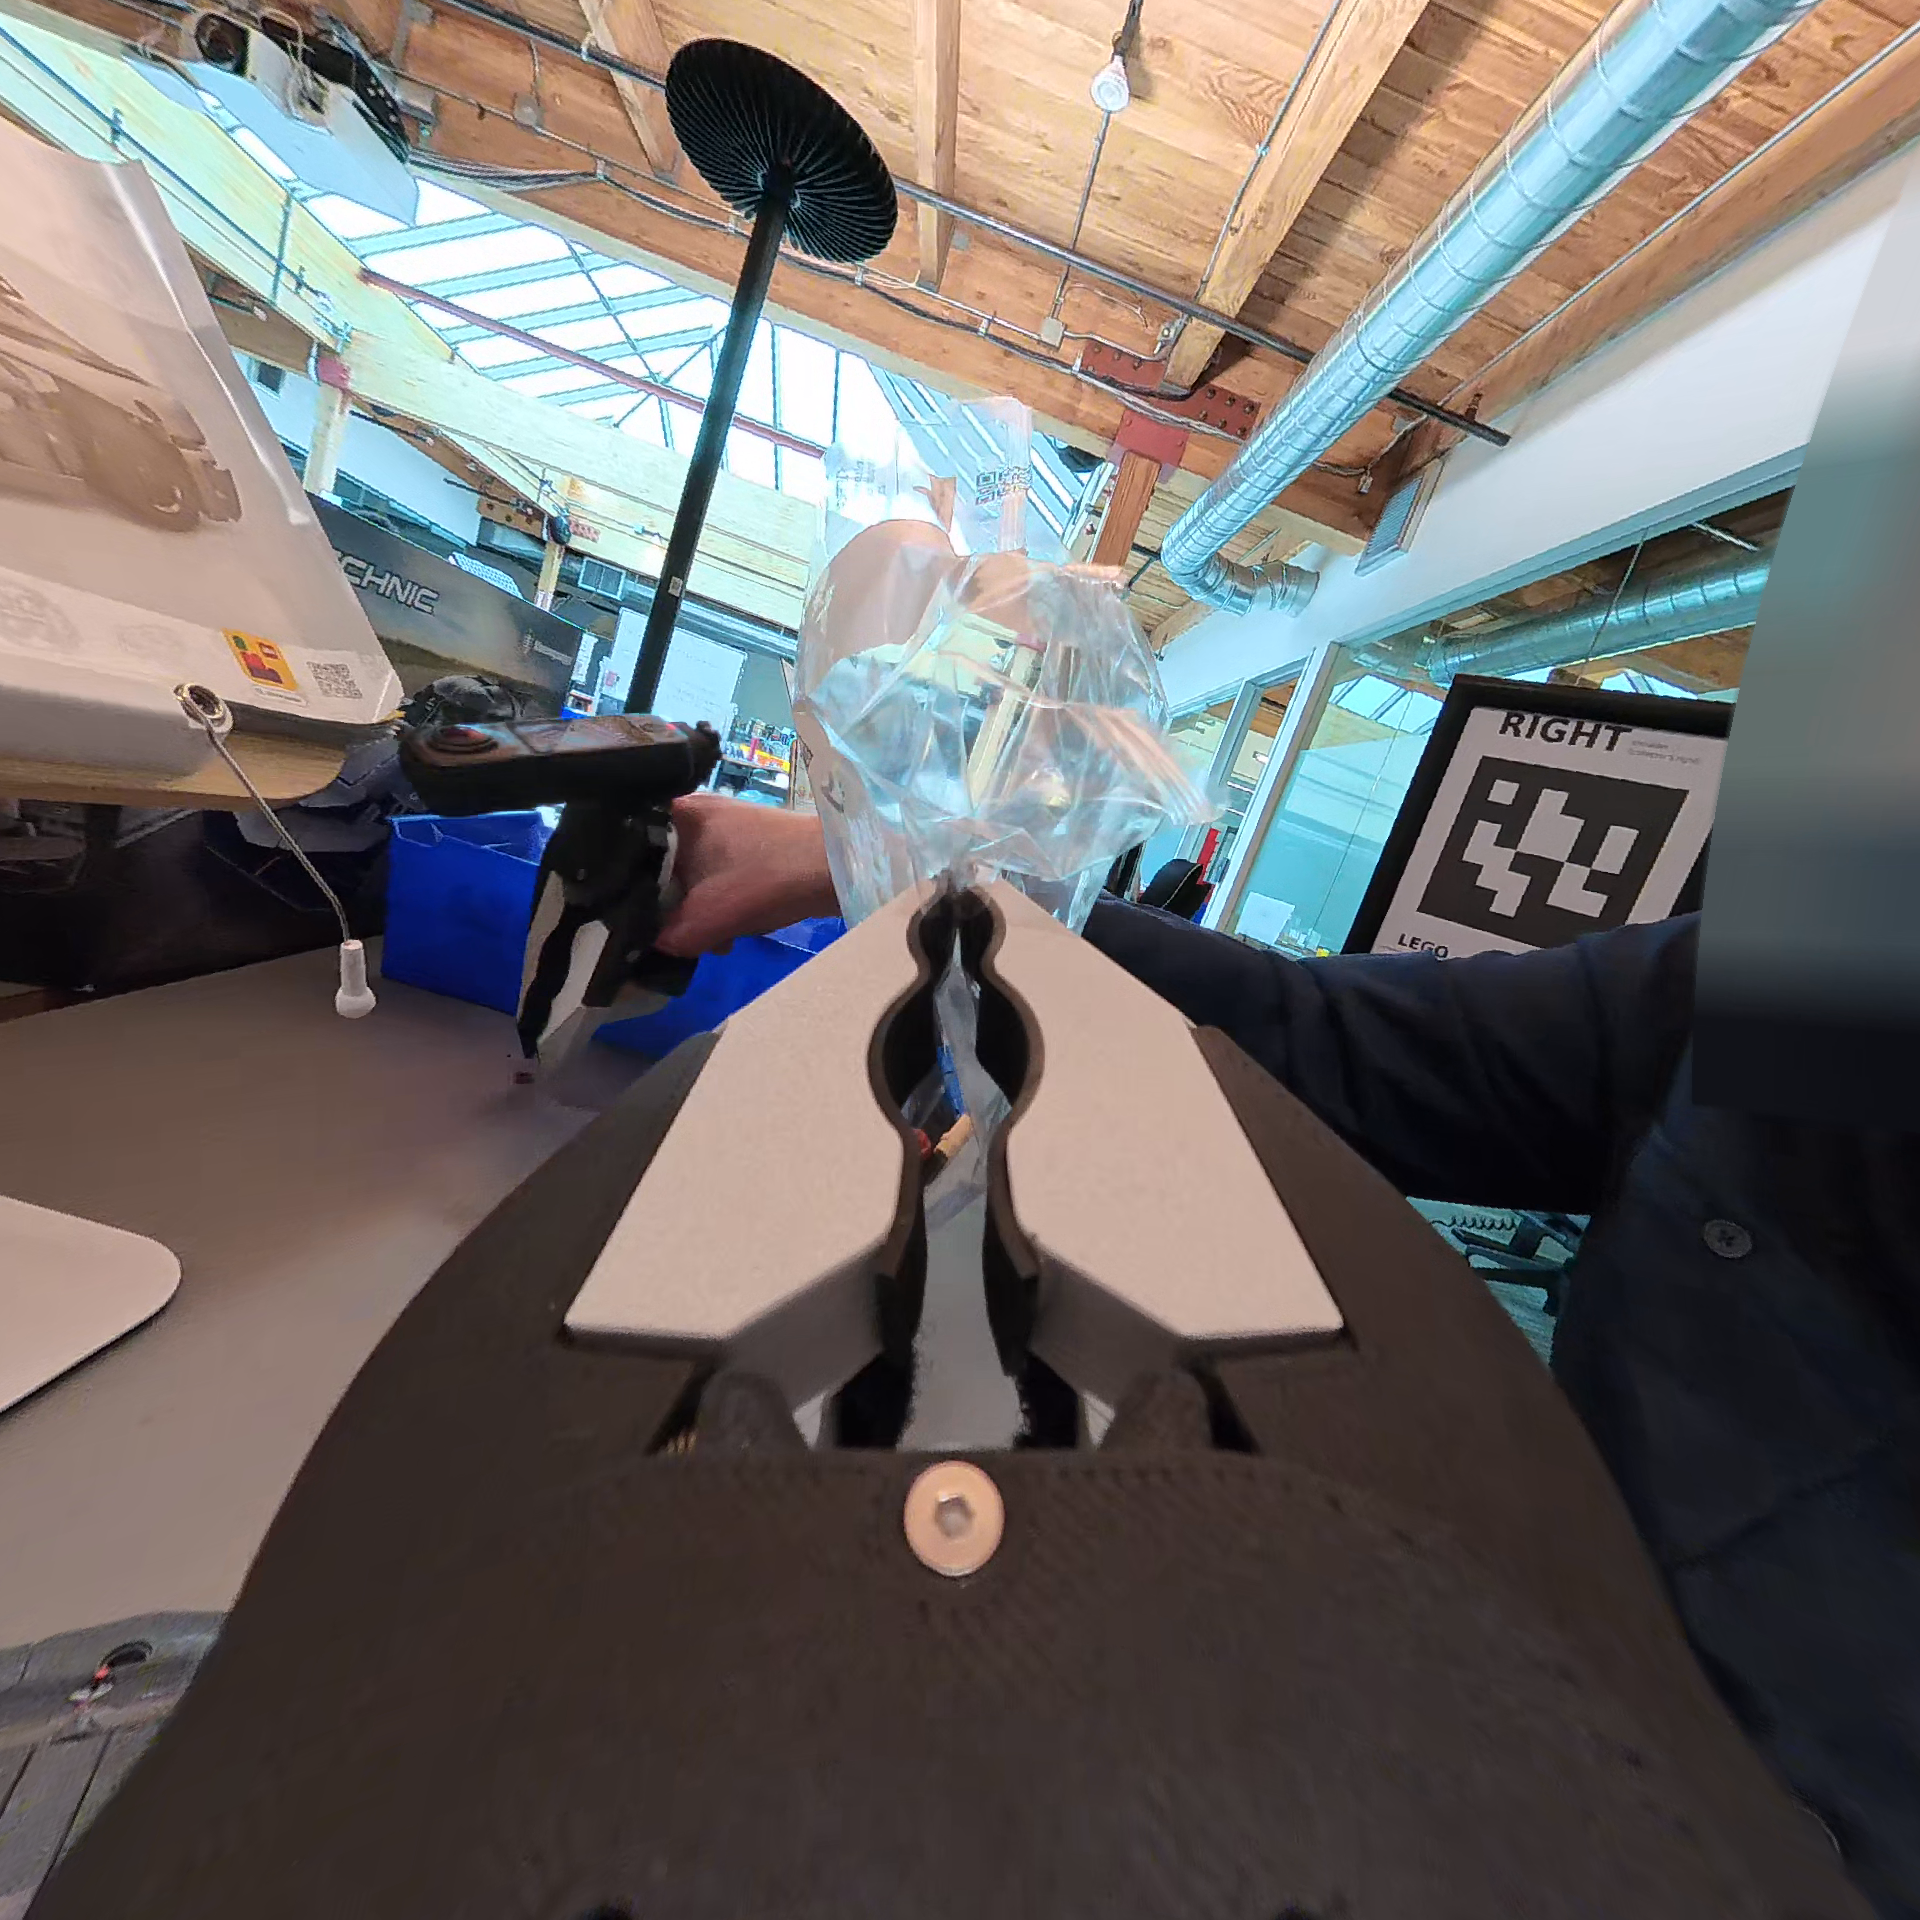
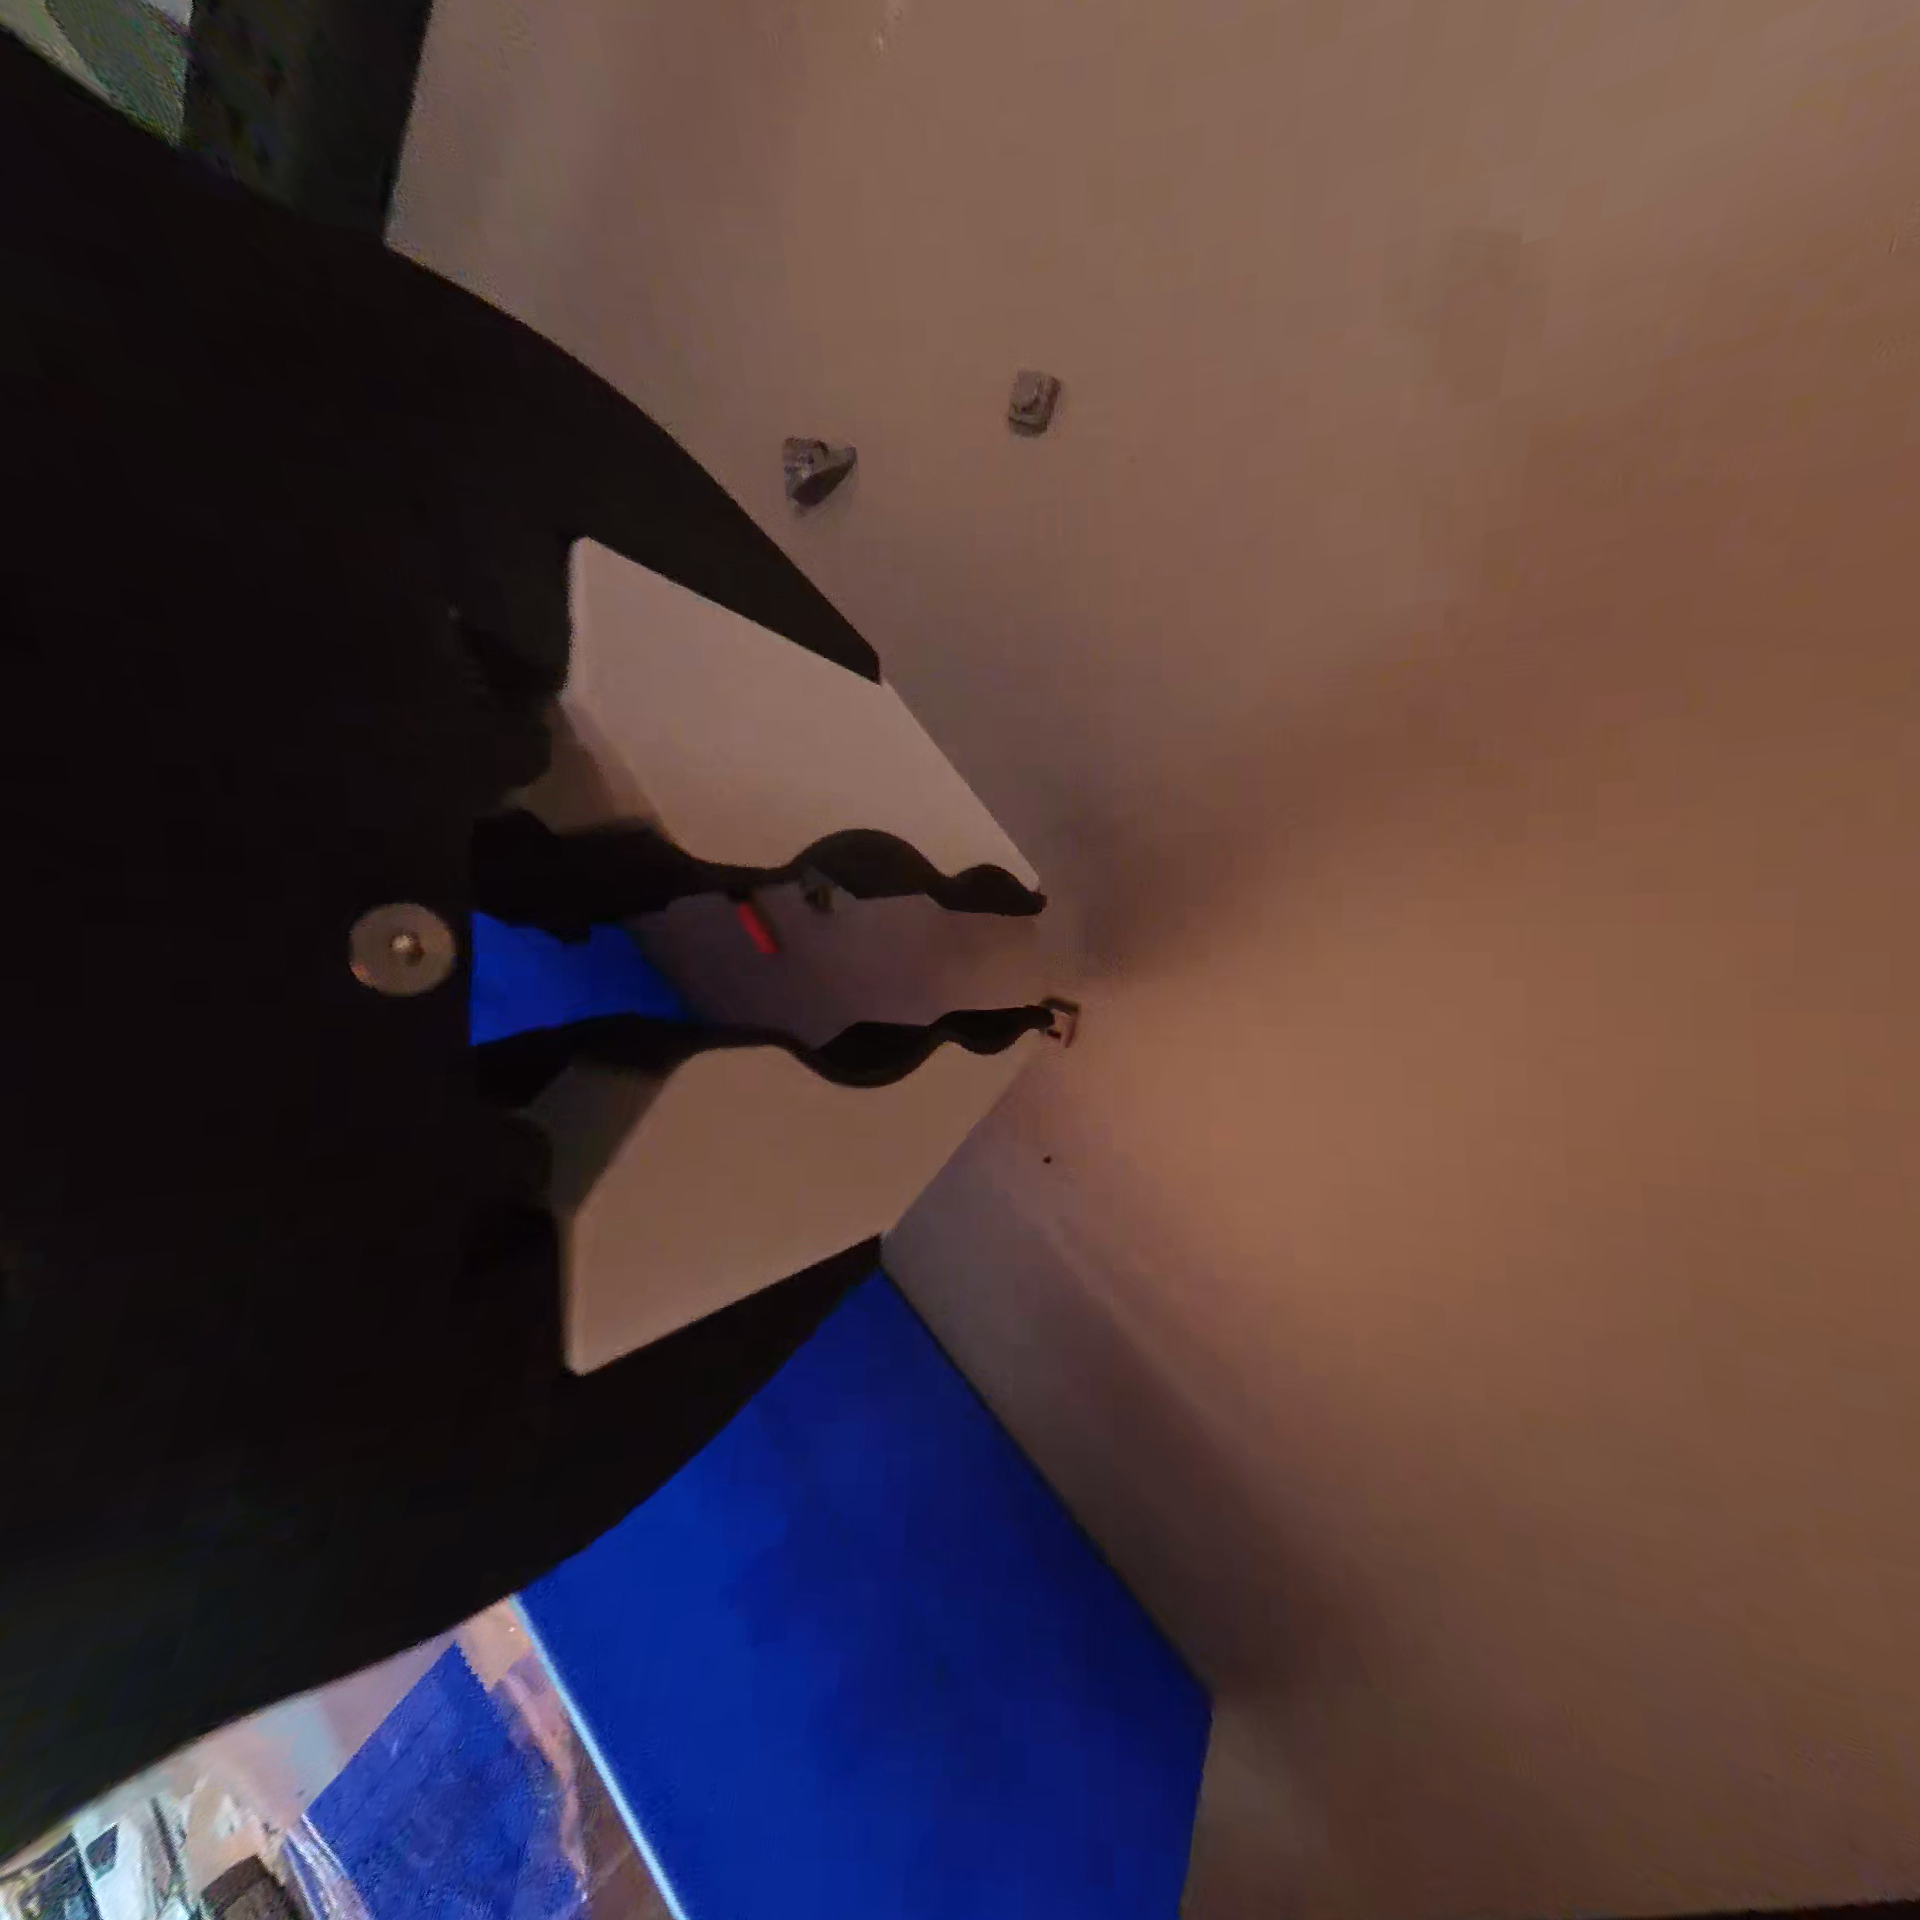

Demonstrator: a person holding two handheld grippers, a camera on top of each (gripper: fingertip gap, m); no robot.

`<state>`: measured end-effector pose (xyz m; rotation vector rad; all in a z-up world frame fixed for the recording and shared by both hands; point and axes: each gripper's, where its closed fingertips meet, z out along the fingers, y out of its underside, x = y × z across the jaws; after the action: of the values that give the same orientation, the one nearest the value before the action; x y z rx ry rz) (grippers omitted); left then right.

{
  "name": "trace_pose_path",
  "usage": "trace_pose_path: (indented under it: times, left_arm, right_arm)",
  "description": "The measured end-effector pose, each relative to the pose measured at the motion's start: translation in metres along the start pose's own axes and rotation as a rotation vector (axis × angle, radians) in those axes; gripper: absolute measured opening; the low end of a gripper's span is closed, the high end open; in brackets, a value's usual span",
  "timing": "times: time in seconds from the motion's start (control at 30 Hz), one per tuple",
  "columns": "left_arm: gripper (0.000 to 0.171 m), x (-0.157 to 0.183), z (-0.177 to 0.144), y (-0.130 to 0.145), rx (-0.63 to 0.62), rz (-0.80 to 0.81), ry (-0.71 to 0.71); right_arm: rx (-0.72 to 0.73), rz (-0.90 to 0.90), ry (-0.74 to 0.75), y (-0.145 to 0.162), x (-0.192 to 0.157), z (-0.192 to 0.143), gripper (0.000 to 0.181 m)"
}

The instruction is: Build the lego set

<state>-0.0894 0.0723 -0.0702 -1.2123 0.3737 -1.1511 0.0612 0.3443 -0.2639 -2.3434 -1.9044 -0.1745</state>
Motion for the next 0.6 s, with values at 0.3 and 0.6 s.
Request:
trace_pose_path:
  times: [0.3,0.6]
  left_arm:
    - [0.000,0.001,0.001,0.000,-0.002,0.000,0.009]
    - [0.000,0.000,0.001,0.001,-0.004,-0.004,0.006]
  right_arm:
    - [-0.052,0.046,-0.056,0.002,0.006,0.014,0.006]
    - [0.040,0.030,-0.106,-0.002,-0.005,-0.006,0.005]
